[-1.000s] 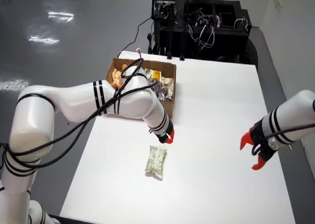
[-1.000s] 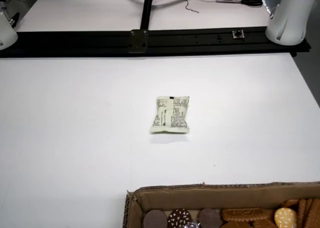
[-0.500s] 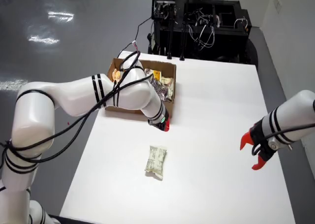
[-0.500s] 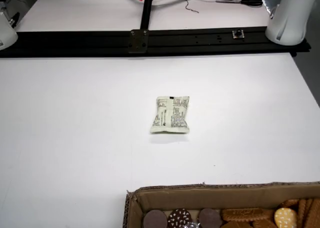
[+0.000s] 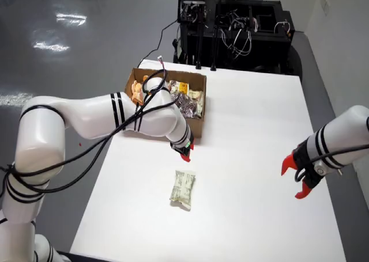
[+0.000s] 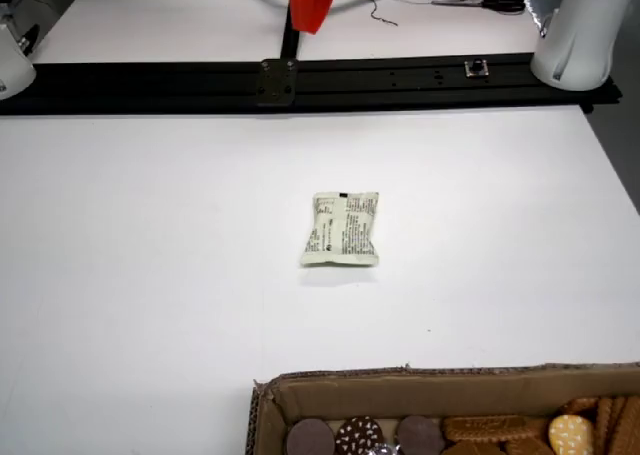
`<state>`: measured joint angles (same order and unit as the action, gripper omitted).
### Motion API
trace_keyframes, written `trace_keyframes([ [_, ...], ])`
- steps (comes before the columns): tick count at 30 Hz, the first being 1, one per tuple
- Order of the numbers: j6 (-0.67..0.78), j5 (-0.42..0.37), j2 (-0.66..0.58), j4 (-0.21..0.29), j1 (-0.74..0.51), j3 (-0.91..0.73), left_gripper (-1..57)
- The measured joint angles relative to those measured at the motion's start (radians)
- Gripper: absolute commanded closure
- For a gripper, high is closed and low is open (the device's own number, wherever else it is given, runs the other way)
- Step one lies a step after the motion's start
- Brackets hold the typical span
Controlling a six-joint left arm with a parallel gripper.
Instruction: Grasp a snack and put it in the bin.
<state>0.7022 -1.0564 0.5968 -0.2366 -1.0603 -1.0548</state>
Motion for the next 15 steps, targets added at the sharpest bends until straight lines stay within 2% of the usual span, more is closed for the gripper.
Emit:
trace_keyframes([
  [10,-0.184,0.081,0.012,0.005,0.009,-0.050,24.5],
  [15,-0.342,0.109,0.016,0.046,0.021,-0.079,19.2],
])
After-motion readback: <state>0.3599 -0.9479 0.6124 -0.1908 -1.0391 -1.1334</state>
